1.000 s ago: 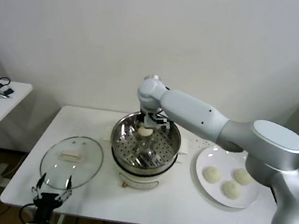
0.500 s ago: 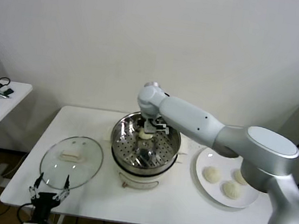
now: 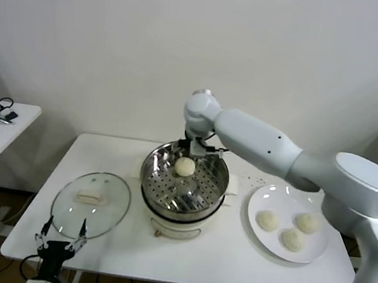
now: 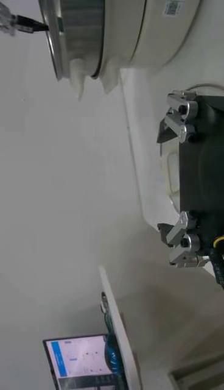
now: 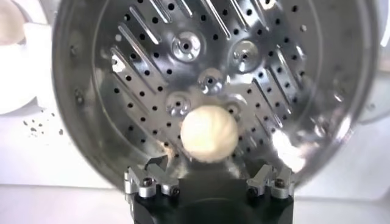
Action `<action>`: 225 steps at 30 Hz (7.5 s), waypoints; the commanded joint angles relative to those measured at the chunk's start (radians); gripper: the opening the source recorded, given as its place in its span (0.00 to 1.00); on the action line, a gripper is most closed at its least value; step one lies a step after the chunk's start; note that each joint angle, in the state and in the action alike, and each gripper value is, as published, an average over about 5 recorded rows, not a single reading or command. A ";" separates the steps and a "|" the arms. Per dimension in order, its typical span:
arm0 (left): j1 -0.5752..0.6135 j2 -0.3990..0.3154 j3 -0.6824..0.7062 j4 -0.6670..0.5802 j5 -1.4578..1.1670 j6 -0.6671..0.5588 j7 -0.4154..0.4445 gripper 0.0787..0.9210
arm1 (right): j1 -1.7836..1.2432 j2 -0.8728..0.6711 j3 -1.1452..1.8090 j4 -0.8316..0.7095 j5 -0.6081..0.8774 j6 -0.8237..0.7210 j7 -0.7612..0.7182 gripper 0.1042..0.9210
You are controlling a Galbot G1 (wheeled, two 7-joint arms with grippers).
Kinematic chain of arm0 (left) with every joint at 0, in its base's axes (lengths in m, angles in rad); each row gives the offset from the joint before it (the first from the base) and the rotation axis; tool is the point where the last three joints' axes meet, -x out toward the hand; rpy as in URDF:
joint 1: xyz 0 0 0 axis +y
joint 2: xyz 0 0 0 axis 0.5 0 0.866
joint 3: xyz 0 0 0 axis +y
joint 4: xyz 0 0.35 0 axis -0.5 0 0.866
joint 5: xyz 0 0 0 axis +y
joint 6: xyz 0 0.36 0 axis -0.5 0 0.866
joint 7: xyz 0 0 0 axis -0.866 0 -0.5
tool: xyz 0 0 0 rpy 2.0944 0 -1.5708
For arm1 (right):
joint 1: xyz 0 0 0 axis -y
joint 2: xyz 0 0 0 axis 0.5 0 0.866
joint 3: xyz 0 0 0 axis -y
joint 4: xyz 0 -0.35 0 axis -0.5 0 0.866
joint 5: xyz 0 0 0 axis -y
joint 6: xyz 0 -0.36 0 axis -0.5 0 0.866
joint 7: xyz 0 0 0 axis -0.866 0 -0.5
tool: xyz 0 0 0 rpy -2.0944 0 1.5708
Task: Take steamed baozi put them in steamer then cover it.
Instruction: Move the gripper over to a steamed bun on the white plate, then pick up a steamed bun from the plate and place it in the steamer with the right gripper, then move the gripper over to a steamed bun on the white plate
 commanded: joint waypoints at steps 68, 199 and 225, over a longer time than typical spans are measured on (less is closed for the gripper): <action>0.022 -0.022 0.004 -0.018 0.021 0.005 -0.003 0.88 | -0.413 -0.446 0.083 -0.170 0.624 -0.772 0.020 0.74; 0.042 -0.019 0.053 -0.079 0.017 0.057 -0.001 0.88 | 0.053 -0.749 -0.394 0.281 0.773 -0.853 0.017 0.88; 0.053 -0.027 0.045 -0.060 0.031 0.057 -0.005 0.88 | -0.348 -0.693 -0.092 0.095 0.585 -0.816 0.025 0.88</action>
